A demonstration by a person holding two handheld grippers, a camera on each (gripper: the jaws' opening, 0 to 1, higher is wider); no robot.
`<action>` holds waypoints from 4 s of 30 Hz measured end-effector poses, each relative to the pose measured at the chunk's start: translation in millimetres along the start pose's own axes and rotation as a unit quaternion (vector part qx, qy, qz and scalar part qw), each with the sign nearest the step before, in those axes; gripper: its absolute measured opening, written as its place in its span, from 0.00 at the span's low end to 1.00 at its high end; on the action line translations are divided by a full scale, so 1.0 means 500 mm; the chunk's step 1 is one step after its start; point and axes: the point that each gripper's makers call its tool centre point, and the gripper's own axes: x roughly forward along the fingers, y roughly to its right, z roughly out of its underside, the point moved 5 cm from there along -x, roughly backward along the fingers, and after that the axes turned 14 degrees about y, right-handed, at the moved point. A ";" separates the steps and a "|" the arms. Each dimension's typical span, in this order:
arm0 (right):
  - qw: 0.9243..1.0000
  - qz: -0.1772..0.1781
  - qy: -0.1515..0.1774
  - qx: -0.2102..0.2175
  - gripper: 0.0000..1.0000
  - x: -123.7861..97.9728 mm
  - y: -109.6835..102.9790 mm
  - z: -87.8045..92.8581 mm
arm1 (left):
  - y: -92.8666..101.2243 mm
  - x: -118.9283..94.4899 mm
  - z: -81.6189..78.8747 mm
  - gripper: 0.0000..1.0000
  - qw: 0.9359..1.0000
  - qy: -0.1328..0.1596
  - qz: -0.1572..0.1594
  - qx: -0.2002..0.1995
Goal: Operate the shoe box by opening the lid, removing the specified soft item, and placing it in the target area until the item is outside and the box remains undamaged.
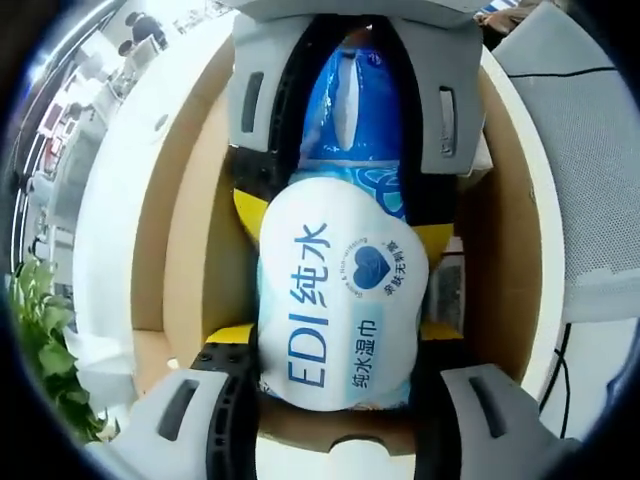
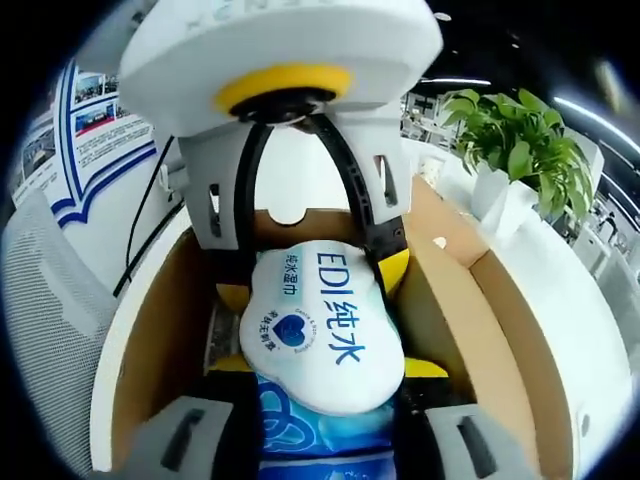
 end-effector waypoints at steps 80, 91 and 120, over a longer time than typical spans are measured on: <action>1.000 0.021 0.020 -0.002 0.45 -0.320 0.015 -0.048 | 0.011 -0.054 -0.315 0.59 0.999 0.024 0.005 0.021; 1.000 0.027 0.015 -0.002 0.45 -0.365 0.024 -0.034 | 0.008 -0.036 -0.360 0.59 0.999 0.034 0.007 0.025; 0.999 0.045 0.012 0.005 0.45 -0.495 0.047 0.028 | 0.005 0.029 -0.490 0.59 0.998 0.052 0.020 0.040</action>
